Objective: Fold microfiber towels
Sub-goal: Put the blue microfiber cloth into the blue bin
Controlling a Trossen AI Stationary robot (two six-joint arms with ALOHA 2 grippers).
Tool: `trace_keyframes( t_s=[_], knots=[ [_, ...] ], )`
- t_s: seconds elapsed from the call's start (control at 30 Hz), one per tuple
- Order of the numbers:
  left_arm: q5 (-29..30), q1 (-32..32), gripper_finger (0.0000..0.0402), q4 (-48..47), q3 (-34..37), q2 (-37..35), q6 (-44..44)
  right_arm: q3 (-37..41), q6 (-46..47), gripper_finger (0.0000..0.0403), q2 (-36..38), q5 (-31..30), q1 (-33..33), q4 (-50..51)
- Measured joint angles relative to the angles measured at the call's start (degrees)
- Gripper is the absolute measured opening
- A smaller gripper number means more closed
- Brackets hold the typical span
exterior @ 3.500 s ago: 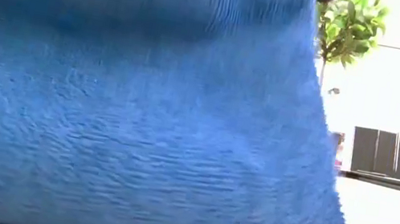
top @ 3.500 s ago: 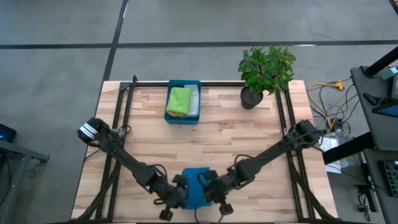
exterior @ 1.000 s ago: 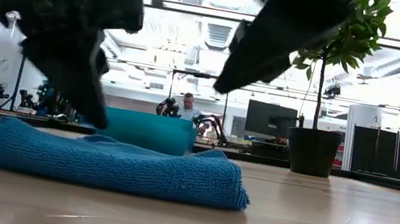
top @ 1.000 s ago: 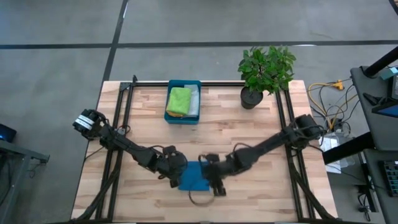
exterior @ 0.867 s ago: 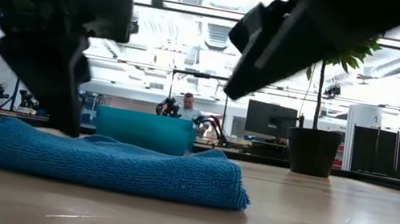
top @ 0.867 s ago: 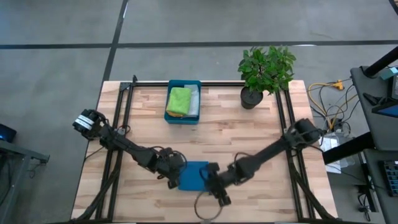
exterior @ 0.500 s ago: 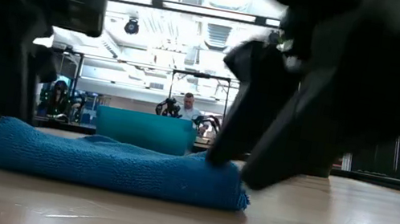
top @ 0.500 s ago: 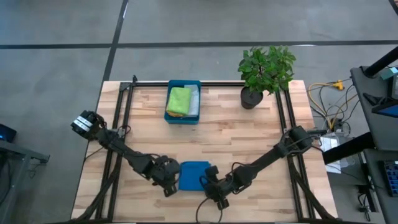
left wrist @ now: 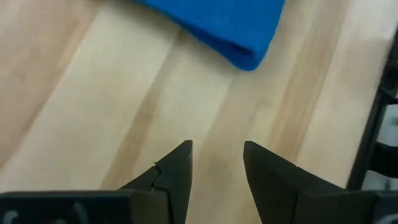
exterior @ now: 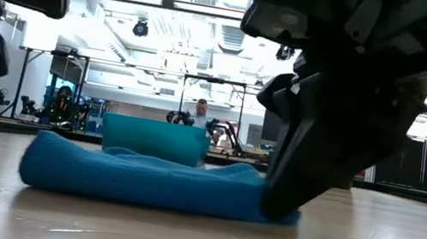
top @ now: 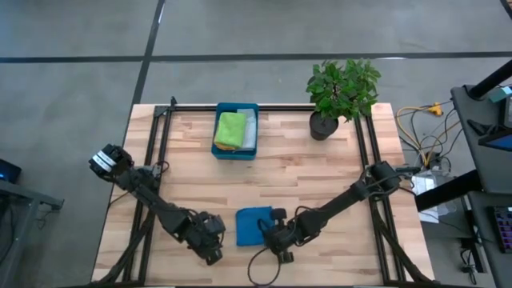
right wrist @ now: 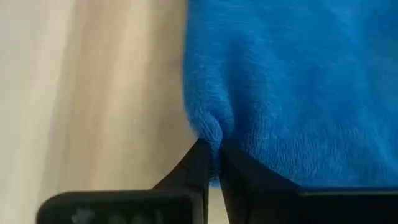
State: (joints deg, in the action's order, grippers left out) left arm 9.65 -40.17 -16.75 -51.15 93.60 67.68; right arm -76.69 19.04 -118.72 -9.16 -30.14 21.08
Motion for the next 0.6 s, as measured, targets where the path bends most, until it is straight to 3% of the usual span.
trace_keyframes(
  t_s=[0.17,0.33,0.6],
  knots=[
    [0.3,-1.3,0.0130,0.8,-0.4,0.0,3.3,-4.3,-6.6,0.0012,4.8,8.4,1.8,3.3],
    [1.7,-1.3,0.0130,9.0,-0.2,0.0,3.7,-7.5,-10.2,0.0010,8.9,12.7,5.0,9.3],
    [17.5,-1.3,0.0130,17.9,-4.2,-0.1,-2.6,-9.0,-13.7,0.0009,11.4,12.8,7.0,16.7]
  ],
)
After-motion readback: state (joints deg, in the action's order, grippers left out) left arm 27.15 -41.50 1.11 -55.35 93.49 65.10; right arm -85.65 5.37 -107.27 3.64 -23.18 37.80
